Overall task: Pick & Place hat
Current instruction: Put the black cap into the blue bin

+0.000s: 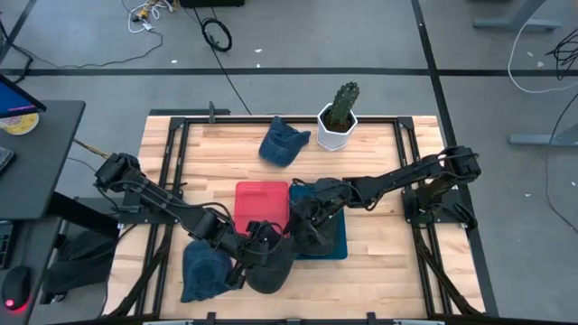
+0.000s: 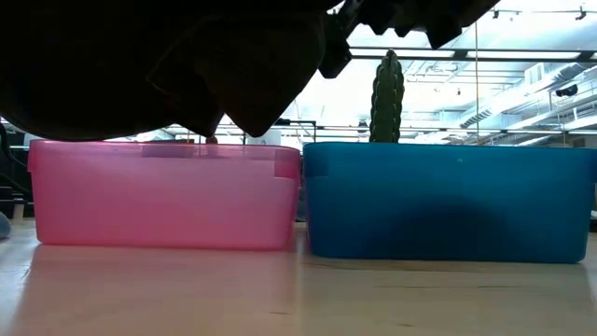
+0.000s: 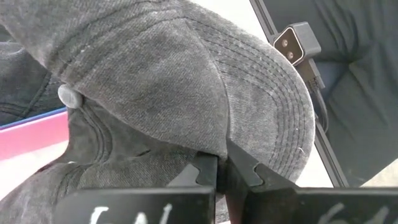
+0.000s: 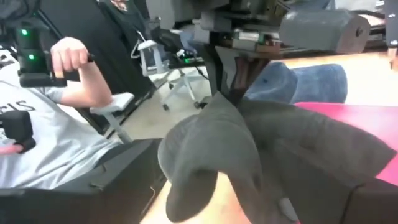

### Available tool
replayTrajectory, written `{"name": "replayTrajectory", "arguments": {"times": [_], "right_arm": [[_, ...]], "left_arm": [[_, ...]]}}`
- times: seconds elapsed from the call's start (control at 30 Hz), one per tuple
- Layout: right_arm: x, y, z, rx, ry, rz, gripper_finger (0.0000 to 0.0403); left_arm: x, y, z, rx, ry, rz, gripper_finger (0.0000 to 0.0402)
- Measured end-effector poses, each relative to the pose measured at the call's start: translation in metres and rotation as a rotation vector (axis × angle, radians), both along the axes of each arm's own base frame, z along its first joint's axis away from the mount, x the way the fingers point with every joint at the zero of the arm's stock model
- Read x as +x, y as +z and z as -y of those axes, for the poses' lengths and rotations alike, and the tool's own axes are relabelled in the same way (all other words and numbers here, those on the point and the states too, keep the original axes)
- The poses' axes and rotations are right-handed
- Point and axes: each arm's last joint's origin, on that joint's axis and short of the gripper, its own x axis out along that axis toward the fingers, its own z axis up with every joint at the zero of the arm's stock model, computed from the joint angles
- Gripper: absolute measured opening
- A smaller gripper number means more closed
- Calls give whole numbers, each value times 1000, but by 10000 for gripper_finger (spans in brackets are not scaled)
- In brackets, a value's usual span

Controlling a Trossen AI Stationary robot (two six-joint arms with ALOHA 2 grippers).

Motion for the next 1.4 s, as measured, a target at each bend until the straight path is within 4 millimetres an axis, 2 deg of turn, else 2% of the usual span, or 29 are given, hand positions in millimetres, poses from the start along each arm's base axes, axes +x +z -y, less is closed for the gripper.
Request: {"name": "replayTrajectory", "arguments": {"times": [0.23,0.4,0.53,0.67,0.7,0.87,1.0,1.27,1.4], "right_arm": [[1,-4,-9,-11,-2,-4,306],[6,-14,-11,1,-6,-28,264],[7,-18,-10,-20,-2,-14,183],[7,-17,-10,-21,15,2,47],[7,-16,-10,-27,33,16,26],[4,-11,-9,-45,55,34,18],[-7,2,0,-85,106,28,9],[-51,32,10,-278,220,29,6],[-65,38,13,-345,258,47,6]], "left_arm": [[2,0,-3,4,5,2,9],[3,0,-5,4,7,2,8],[3,0,-5,11,14,6,8],[3,0,-6,21,23,11,16],[3,0,-6,23,24,12,17],[3,0,-6,31,33,18,14],[6,2,-6,13,61,50,25],[7,5,-2,-10,37,75,110],[8,5,-3,-7,45,79,151]]}}
